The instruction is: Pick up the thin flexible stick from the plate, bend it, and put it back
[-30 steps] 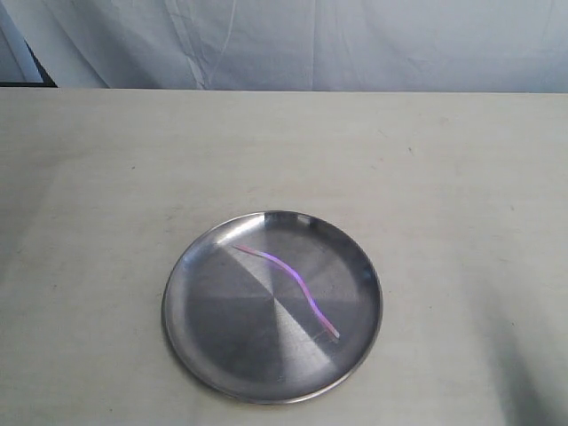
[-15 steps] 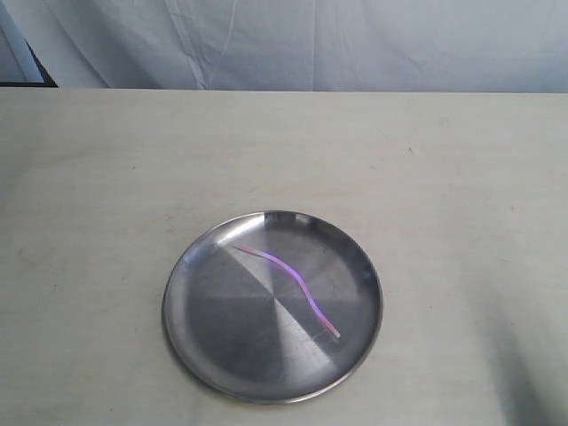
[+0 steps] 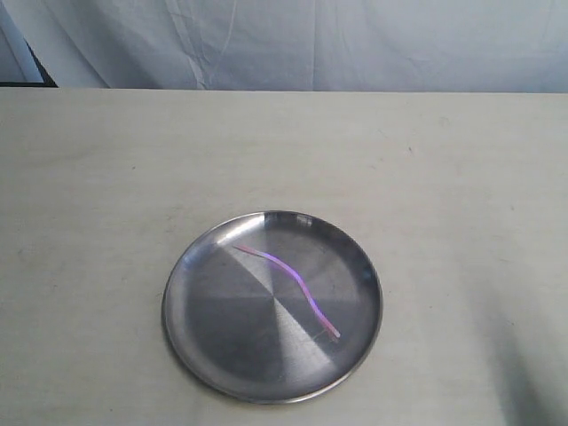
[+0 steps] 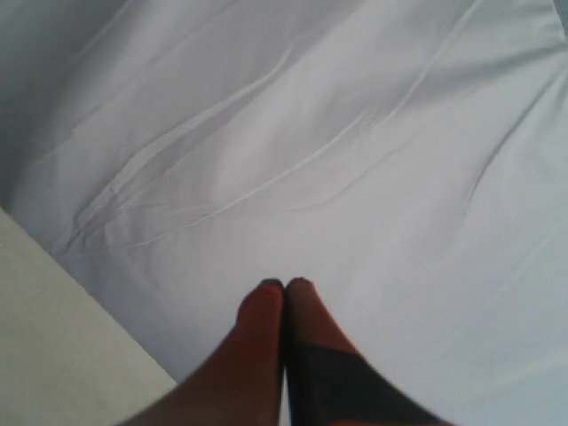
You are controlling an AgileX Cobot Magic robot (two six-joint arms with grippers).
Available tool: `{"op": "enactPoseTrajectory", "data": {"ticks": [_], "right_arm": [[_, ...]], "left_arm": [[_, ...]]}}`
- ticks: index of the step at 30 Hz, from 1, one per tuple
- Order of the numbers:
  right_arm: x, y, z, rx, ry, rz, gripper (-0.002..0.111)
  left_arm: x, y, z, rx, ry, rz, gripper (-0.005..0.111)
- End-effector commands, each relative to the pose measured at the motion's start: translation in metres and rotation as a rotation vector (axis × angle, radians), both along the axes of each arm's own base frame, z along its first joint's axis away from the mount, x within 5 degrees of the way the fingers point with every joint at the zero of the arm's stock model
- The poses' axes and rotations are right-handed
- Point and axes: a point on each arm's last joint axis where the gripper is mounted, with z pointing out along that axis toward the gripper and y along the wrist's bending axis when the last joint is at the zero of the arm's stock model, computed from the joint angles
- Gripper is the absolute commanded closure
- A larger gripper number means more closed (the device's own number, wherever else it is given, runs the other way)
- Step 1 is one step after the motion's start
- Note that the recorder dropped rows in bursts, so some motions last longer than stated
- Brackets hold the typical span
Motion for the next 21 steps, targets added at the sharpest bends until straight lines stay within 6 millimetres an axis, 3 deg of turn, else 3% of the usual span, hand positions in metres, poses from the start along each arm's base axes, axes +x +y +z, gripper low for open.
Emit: {"op": "enactPoseTrajectory", "data": {"ticks": [1,6,16,19,21], "right_arm": [[0.000,0.000,0.000,-0.002,-0.005,-0.006,0.109],[0.000,0.000,0.000,-0.002,-0.005,-0.006,0.109],[0.000,0.000,0.000,-0.004,-0.004,-0.006,0.109],[0.000,0.000,0.000,-0.004,-0.004,-0.006,0.109],[0.000,0.000,0.000,-0.004,-0.004,-0.006,0.109]], "left_arm": [[-0.004,0.001,-0.025,-0.150,0.032,-0.012,0.107],[-0.007,0.000,-0.053,-0.319,0.074,-0.062,0.107],[-0.006,0.002,-0.062,-0.594,0.212,-0.091,0.107],[-0.006,0.004,-0.070,-0.571,0.288,-0.061,0.107],[-0.006,0.005,-0.075,-0.427,0.322,-0.024,0.107]]}}
